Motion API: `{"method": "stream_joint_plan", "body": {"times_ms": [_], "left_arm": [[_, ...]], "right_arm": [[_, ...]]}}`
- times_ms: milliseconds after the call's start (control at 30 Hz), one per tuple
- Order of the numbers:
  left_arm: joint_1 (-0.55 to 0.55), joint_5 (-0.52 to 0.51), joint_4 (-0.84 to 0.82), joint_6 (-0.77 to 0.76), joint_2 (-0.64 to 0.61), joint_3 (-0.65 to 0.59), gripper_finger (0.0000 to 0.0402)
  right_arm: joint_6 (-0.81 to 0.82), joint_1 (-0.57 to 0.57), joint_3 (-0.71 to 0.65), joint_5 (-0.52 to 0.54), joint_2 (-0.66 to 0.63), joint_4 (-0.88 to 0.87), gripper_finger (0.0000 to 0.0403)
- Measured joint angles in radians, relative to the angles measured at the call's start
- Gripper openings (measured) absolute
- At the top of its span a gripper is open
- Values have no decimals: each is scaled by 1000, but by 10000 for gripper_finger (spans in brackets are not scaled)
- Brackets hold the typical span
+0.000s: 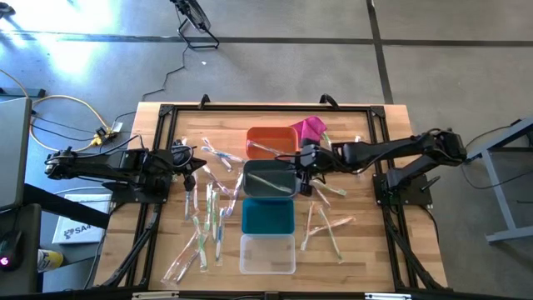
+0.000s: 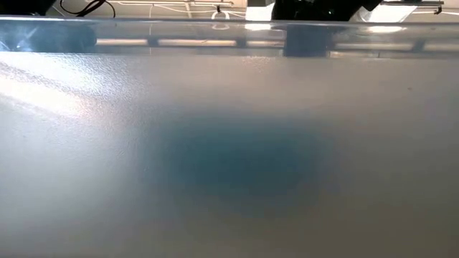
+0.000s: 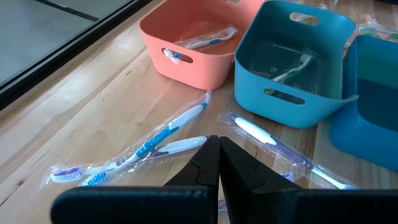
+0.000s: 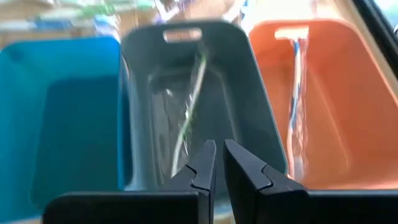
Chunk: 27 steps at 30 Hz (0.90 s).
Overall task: Pick & Place Toothbrushes
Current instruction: Put the purple toothbrush into the blue bin
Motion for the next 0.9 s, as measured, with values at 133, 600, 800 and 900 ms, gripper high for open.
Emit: {"method": "stream_joint_plan", "body": {"times_ms": [133,600,800,900], "left_arm": [[0,0,0,0,0,0,6],[0,0,0,0,0,0,6],[0,0,0,0,0,0,6],[0,0,0,0,0,0,6]], "right_arm": [[0,-17,0,36,0,-93,23],[56,-87,0,67,0,-375,23],[55,-101,0,65,0,-453,23],[53,-101,0,67,0,-503,23]]}}
